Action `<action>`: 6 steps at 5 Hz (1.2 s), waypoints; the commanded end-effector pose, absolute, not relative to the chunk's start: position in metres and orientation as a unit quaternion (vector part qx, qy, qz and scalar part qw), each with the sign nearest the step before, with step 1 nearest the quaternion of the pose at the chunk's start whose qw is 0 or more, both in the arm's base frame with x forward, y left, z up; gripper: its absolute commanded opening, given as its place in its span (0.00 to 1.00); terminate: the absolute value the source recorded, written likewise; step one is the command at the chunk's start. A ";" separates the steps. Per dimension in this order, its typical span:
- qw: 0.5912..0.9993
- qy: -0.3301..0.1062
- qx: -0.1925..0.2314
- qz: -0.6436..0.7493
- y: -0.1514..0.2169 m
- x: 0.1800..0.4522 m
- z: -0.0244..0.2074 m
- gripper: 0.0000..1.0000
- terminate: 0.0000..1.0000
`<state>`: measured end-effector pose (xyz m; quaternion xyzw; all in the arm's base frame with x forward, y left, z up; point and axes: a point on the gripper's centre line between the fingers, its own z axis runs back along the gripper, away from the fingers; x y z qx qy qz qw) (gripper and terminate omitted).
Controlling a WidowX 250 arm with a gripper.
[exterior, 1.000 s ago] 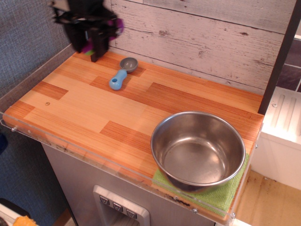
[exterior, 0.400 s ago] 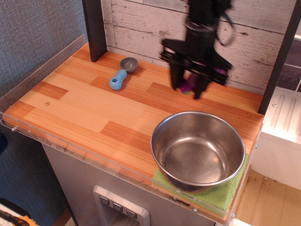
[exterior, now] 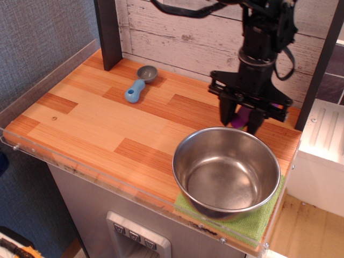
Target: Move the purple eggplant to in front of the silver bowl.
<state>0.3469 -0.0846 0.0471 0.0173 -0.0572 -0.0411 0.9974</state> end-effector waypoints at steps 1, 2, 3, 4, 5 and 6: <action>0.994 -0.109 0.008 0.012 -0.080 0.354 0.053 0.00 0.00; 0.994 -0.111 0.011 0.013 -0.082 0.357 0.041 0.00 0.00; 0.995 -0.095 0.010 0.008 -0.082 0.357 0.033 1.00 0.00; 0.995 -0.095 0.005 0.011 -0.078 0.359 0.034 1.00 0.00; 0.992 -0.120 -0.003 0.026 -0.063 0.362 0.060 1.00 0.00; 0.984 -0.169 -0.033 0.055 -0.037 0.370 0.098 1.00 0.00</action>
